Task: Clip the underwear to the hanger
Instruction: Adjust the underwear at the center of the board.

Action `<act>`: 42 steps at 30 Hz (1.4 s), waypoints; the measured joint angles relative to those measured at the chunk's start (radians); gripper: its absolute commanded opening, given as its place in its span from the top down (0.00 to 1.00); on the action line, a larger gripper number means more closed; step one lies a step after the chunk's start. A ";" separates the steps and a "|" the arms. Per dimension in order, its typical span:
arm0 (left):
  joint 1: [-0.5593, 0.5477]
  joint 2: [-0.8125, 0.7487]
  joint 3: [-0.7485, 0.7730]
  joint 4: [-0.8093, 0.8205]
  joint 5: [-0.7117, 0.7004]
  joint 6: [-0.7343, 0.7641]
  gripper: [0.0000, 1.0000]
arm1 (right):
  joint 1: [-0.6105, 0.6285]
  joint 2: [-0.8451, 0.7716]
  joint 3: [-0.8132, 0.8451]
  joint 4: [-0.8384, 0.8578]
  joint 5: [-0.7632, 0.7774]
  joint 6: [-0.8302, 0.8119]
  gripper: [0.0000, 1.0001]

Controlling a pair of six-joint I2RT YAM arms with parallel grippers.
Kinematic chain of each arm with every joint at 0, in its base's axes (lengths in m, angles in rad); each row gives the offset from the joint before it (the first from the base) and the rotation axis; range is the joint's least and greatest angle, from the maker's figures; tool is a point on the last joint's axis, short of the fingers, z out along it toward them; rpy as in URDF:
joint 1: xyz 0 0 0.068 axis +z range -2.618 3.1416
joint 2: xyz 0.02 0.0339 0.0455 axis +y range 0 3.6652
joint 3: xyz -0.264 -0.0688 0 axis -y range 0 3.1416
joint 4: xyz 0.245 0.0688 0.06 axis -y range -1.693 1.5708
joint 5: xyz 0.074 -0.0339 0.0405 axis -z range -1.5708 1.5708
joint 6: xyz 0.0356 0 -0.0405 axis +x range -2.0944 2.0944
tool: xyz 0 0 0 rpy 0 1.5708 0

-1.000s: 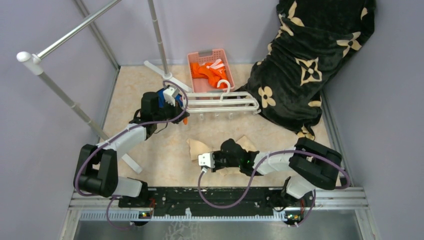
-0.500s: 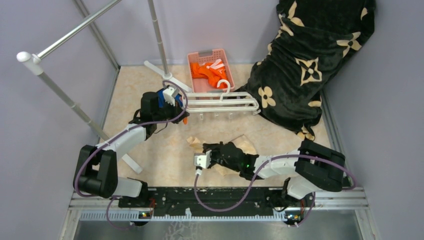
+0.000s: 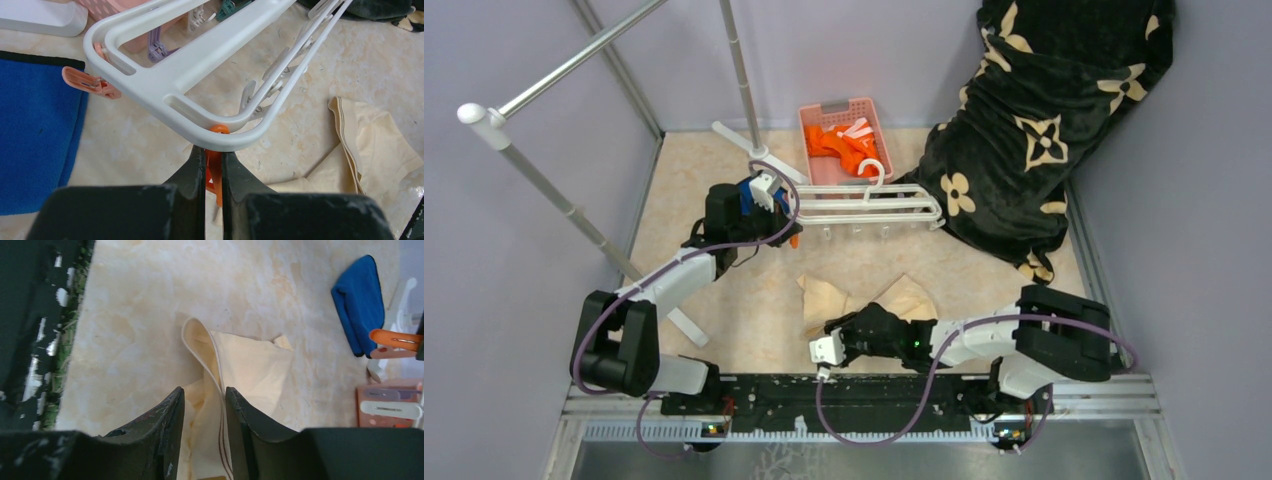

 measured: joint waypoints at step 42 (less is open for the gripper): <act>0.000 0.000 0.000 -0.002 0.000 0.000 1.00 | -0.243 0.138 0.220 -0.267 -0.436 0.048 0.66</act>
